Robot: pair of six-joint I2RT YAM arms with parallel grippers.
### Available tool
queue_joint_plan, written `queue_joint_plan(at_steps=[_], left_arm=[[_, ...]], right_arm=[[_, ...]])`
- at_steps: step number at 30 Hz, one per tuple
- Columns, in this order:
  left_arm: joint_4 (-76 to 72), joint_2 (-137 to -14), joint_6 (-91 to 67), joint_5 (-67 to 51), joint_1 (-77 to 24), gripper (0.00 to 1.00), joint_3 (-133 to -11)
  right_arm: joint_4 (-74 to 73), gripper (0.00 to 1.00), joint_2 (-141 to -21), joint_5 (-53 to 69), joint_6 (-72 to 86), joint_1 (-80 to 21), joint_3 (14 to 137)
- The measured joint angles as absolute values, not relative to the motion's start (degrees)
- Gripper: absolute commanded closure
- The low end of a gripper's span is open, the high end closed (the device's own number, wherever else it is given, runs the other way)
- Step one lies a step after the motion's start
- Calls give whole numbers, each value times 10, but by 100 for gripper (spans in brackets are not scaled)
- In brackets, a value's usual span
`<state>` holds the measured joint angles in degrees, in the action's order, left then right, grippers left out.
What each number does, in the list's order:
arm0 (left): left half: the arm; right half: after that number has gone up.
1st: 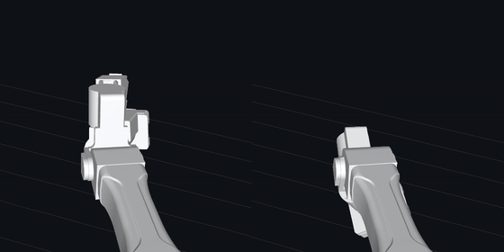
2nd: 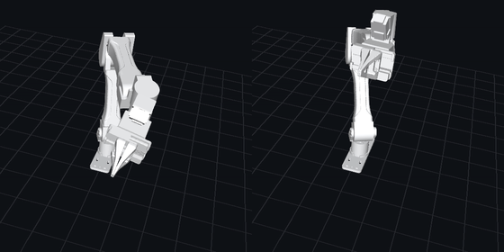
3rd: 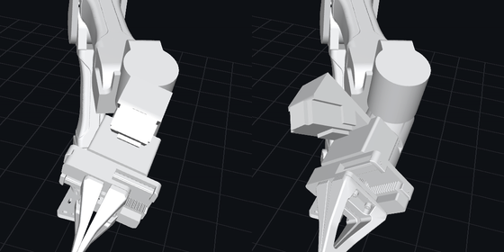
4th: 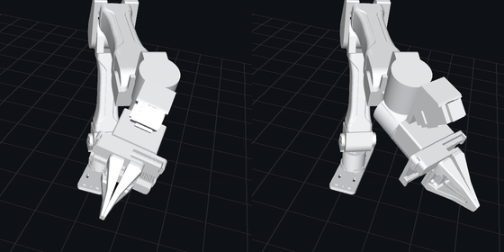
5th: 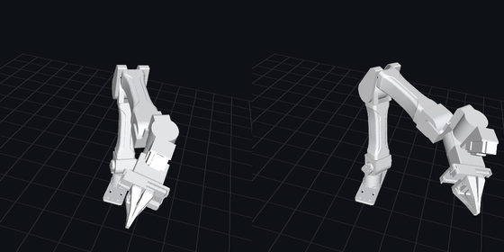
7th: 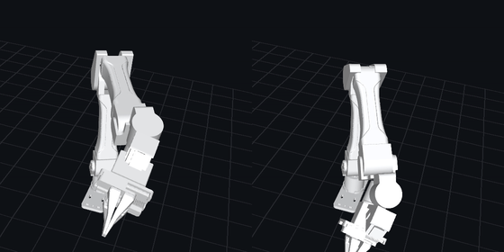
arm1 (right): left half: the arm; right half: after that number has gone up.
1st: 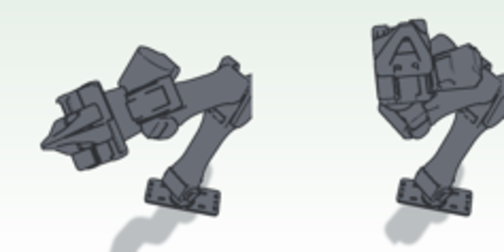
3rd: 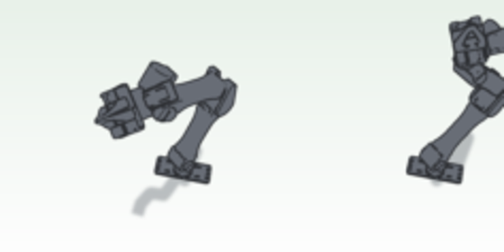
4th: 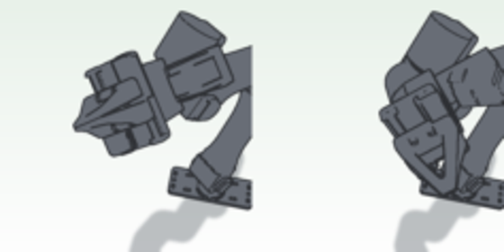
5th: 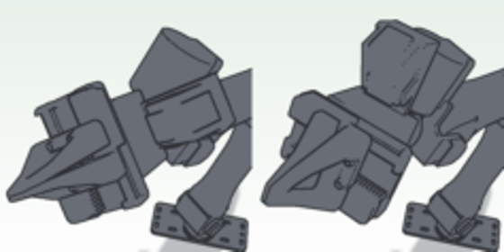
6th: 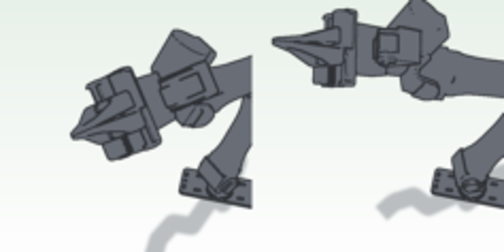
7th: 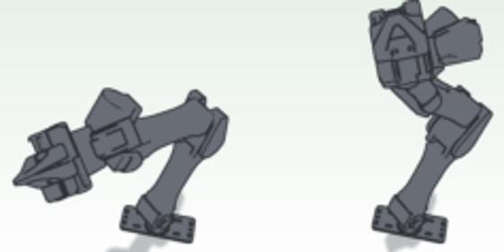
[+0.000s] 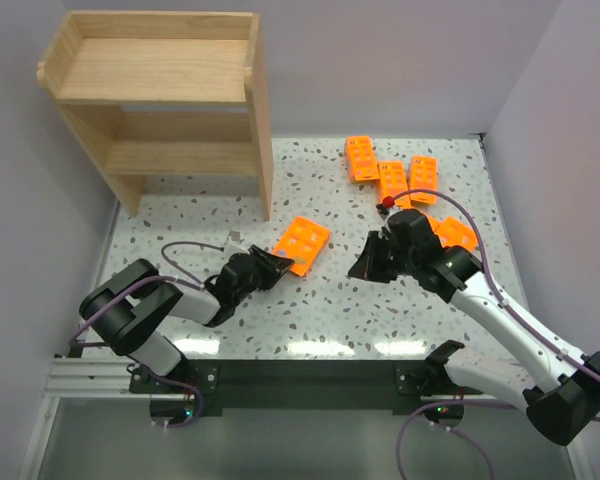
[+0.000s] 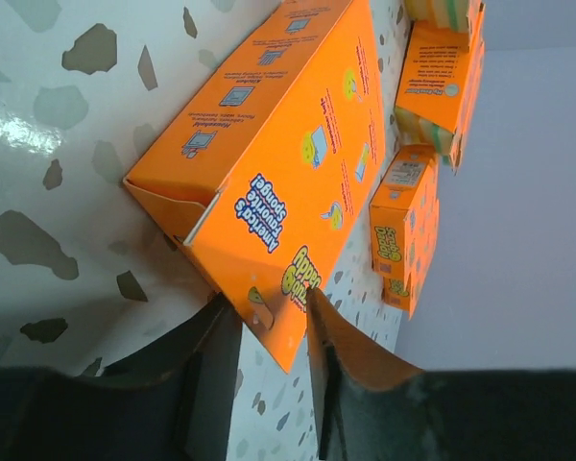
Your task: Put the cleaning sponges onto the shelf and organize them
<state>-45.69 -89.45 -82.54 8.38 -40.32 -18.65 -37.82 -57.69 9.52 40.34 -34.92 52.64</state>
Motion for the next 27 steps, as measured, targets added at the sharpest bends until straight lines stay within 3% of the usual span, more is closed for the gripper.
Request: queue_joint_plan(at_steps=[6,11,16,24,27], left_arm=[[-488,-913,-827,85,-403,100,-192],[-507,-898,-823,83,-403,100,-172],[-469,-806,-806,60,-404,100,-142],[-204,-421,-721,33,-433,100,-179],[-109,-338,-680,33,-433,100,-238]], right_arm=[[-391,100,-571,94,406,-349,517],[-394,100,-563,85,409,-349,517],[-399,100,-561,83,409,-349,517],[-428,100,-562,63,407,-347,544],[-430,100,-567,55,402,-345,564]])
